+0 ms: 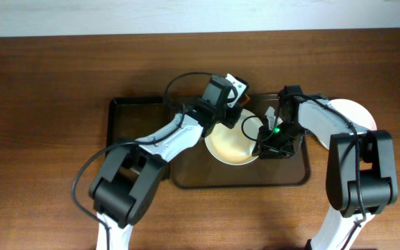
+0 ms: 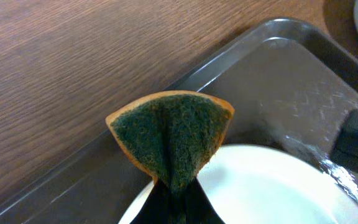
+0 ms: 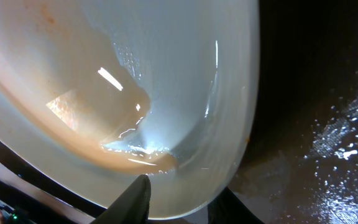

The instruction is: Clean dirty plates on tray and stack at the side

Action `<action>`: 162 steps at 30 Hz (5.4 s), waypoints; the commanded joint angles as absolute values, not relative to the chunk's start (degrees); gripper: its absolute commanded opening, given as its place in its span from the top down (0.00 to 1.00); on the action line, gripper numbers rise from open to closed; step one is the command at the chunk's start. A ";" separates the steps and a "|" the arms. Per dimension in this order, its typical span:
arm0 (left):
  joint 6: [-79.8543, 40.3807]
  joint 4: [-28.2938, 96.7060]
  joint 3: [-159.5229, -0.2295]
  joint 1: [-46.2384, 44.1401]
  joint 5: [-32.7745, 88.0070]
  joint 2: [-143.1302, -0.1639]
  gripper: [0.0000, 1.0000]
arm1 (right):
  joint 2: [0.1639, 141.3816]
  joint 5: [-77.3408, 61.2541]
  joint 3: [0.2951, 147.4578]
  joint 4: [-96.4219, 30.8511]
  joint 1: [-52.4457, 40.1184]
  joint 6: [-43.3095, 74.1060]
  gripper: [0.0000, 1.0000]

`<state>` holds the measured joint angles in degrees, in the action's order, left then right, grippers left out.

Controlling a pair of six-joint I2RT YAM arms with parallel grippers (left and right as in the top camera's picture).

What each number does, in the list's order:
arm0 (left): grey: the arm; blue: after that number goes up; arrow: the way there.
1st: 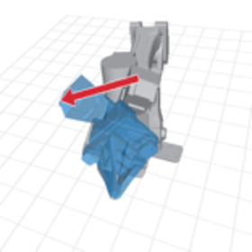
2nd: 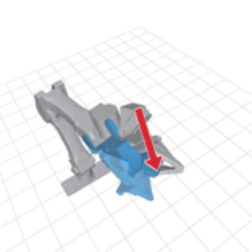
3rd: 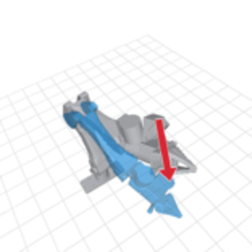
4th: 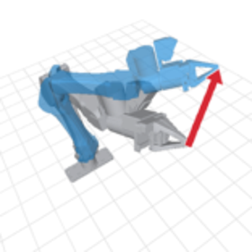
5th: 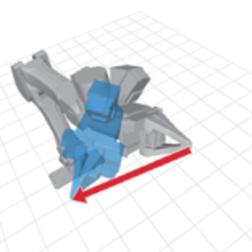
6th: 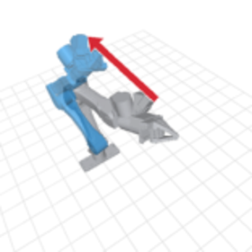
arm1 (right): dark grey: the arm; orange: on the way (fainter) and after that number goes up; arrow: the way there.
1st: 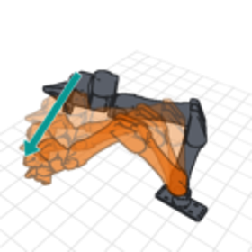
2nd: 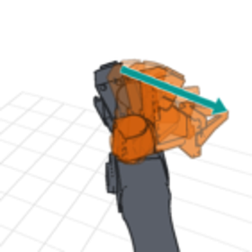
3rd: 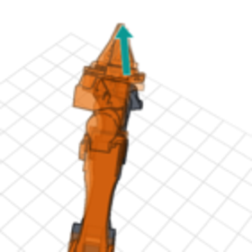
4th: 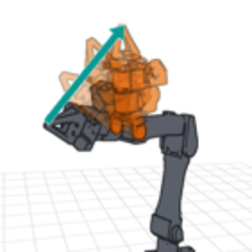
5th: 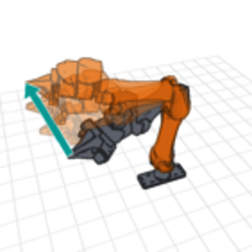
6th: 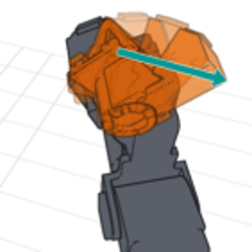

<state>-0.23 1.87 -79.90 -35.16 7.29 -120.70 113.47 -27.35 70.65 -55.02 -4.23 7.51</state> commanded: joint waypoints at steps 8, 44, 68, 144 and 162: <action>-0.19 -2.48 -79.44 -35.46 -12.60 -122.78 1.00 | 113.62 -27.66 70.28 -55.22 -4.60 7.60 0.69; -6.44 44.16 -75.20 -4.97 -0.14 -113.36 0.44 | 113.84 -4.56 80.42 -44.93 -12.01 -1.06 0.42; -6.44 42.46 -75.20 -4.97 -0.16 -113.36 0.00 | 107.39 10.22 88.79 -54.78 -15.46 0.05 0.96; -6.44 42.46 -75.20 -5.08 -0.16 -113.36 0.00 | 113.30 -18.57 89.54 -63.02 0.71 -13.47 0.02; -6.44 42.46 -75.20 -5.08 -0.16 -113.36 0.00 | 42.30 -14.48 87.88 -53.78 0.71 -18.11 0.02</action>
